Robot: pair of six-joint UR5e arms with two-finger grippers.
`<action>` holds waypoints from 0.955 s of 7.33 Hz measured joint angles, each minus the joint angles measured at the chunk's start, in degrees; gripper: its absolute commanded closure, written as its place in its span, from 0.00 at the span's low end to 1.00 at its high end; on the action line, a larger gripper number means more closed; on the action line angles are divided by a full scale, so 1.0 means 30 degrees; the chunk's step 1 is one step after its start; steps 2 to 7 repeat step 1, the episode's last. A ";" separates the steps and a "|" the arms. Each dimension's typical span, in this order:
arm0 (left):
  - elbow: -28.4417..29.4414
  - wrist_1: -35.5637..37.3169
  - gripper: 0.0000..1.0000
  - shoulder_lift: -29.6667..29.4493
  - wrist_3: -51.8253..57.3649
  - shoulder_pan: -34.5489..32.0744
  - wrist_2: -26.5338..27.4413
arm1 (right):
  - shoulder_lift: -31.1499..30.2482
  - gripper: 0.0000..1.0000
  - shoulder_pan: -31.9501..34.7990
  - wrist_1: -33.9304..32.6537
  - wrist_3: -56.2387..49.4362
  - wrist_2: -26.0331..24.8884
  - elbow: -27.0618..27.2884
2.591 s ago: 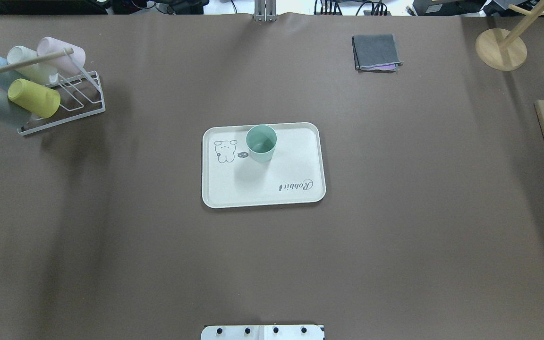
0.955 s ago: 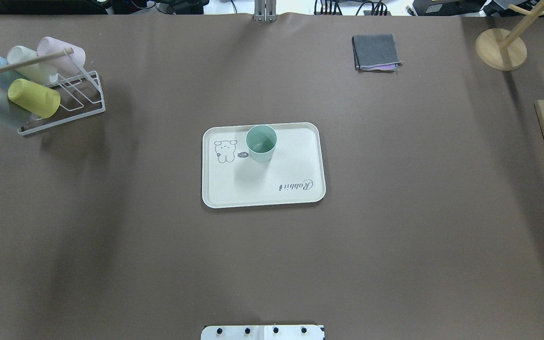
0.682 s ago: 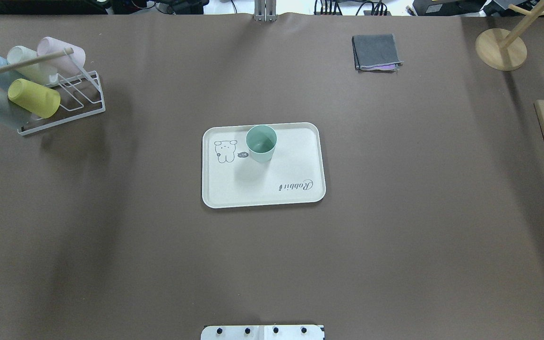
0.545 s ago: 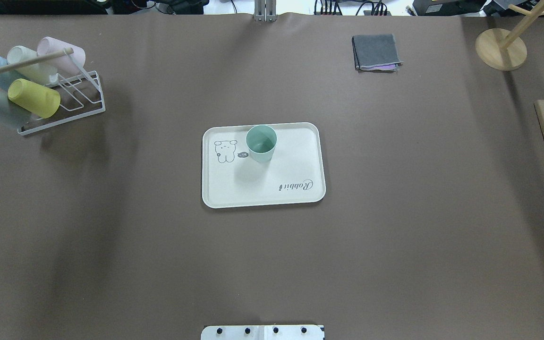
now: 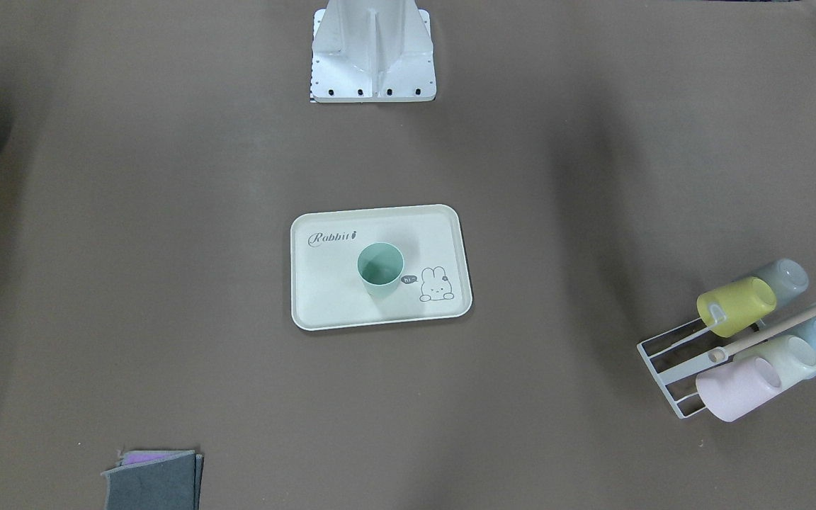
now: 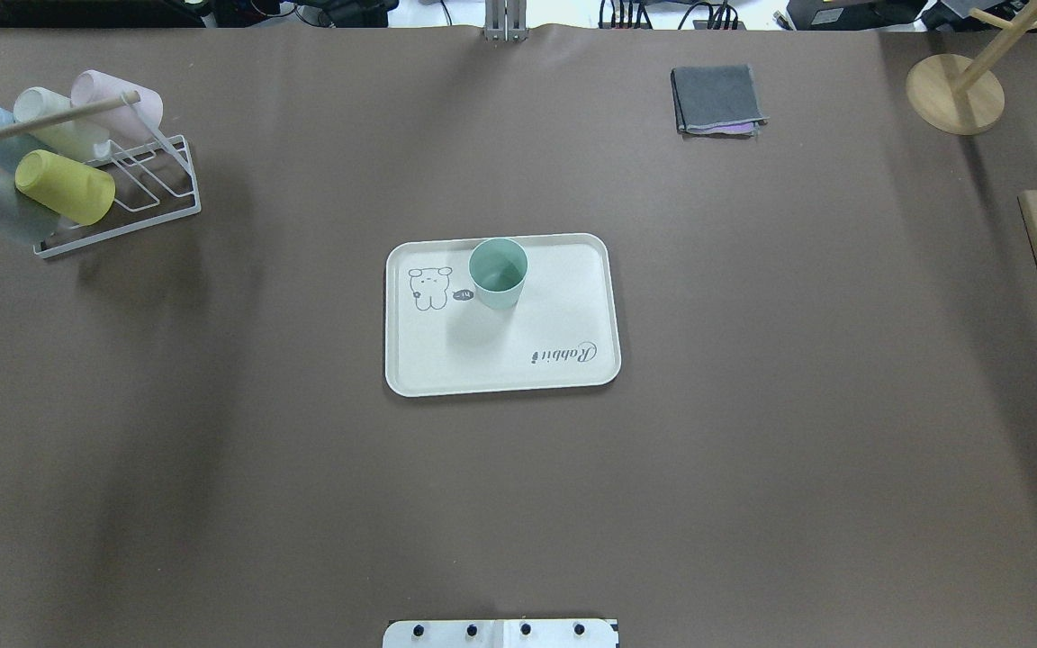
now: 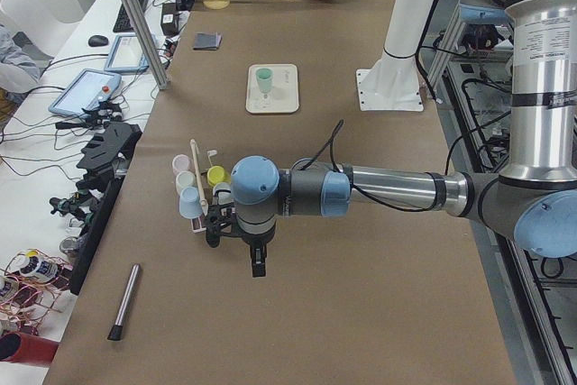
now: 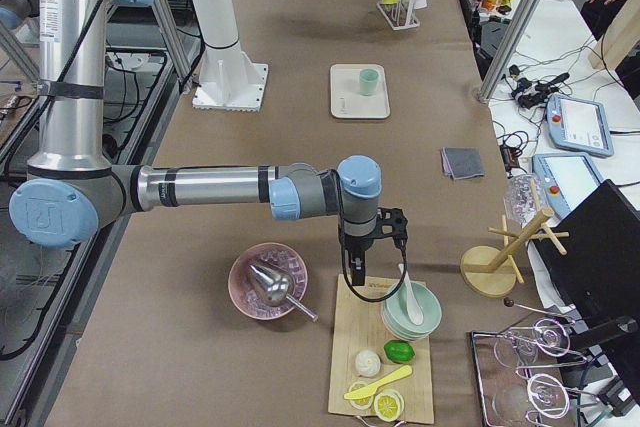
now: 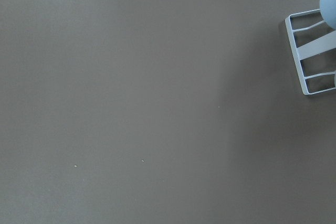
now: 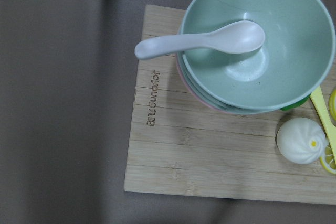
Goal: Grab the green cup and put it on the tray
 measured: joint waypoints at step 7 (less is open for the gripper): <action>0.0001 0.0000 0.01 -0.0001 -0.0006 0.0000 0.0003 | -0.0007 0.00 0.0000 0.0010 0.0007 0.0000 -0.0003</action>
